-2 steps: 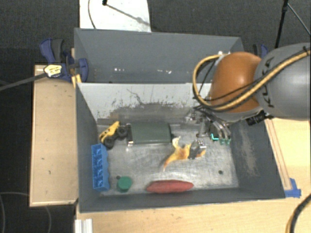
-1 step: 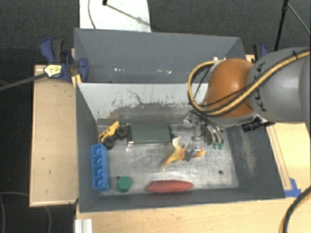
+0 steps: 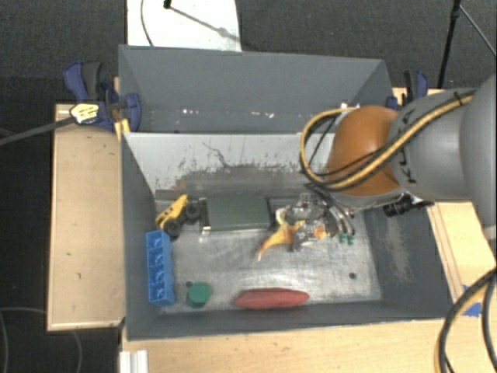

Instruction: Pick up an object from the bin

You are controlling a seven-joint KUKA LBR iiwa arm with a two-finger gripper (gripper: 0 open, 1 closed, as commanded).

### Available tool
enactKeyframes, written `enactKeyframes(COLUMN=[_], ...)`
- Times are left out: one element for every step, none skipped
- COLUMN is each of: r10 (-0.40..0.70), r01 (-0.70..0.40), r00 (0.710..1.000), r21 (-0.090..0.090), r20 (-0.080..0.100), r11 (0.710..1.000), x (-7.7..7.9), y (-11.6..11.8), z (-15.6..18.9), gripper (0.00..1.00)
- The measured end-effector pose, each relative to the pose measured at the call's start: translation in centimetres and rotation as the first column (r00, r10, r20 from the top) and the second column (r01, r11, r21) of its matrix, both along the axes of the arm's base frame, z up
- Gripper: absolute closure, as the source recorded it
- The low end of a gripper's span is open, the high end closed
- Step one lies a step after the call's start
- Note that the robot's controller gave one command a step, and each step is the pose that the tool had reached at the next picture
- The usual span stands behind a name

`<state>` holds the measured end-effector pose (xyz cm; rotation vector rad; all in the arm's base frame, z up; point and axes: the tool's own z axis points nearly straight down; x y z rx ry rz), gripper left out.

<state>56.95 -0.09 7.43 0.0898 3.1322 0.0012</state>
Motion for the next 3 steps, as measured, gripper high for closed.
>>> enactKeyframes(r10=[0.0,0.004,0.043], r01=[0.0,-0.004,-0.043], r00=[1.0,1.0,0.999], r21=[0.0,0.0,-0.001], r20=[0.0,-0.014,-0.006], r11=[1.0,1.0,0.999], x=[0.0,-1.7,0.4], y=[0.0,0.3,-2.7], z=[0.0,4.3,13.8], gripper=[1.0,1.0,1.0])
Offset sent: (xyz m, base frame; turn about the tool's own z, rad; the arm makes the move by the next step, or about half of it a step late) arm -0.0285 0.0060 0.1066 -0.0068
